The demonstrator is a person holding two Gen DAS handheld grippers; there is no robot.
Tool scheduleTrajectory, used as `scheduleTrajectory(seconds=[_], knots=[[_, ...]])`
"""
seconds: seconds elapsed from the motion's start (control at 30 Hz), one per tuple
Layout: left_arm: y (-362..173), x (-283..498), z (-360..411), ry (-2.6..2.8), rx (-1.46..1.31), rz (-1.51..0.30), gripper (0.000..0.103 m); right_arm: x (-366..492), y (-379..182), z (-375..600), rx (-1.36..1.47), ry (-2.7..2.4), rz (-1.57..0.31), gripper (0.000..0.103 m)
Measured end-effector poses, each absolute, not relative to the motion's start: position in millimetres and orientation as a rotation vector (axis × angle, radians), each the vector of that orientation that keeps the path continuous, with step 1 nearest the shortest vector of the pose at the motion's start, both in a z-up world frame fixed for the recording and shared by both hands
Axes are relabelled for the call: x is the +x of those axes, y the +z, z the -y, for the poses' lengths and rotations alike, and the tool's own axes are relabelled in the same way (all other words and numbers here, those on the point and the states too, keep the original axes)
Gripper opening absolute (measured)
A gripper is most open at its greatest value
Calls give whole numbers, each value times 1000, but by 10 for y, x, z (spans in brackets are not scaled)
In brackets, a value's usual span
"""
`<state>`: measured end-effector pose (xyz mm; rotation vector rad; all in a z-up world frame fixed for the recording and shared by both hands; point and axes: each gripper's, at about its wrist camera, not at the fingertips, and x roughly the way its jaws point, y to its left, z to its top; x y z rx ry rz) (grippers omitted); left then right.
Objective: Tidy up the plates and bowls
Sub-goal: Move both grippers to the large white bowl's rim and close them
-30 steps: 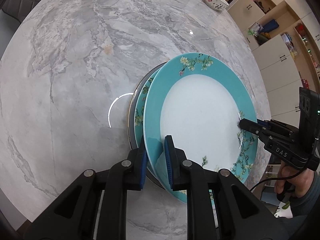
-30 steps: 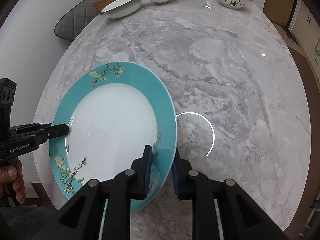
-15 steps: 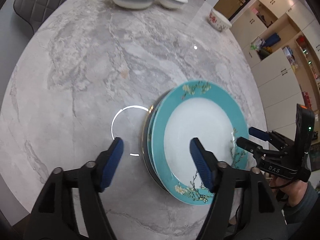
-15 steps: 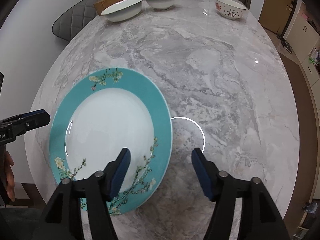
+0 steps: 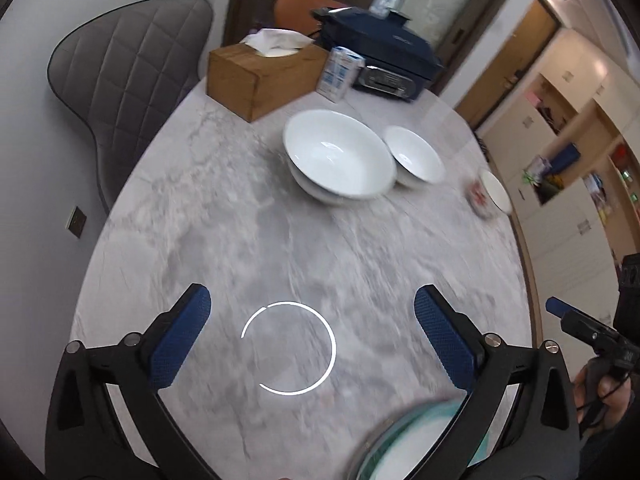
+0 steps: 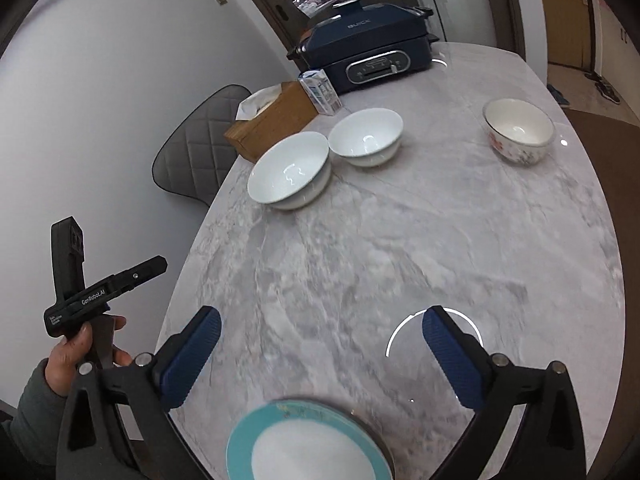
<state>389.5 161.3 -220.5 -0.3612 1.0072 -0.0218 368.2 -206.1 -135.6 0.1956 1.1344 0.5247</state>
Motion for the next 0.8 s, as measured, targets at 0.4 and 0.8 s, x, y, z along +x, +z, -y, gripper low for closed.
scheduleTrajectory(seconds=[0.4,0.8], knots=[[-2863,5705,-2009,89,-315,-1158,102,5258,-2209,1120,323,519,-1303,86],[-3390,6101,-1882,68,-257,-1224,73,5586,-2736,810,342,488,-1362,59]])
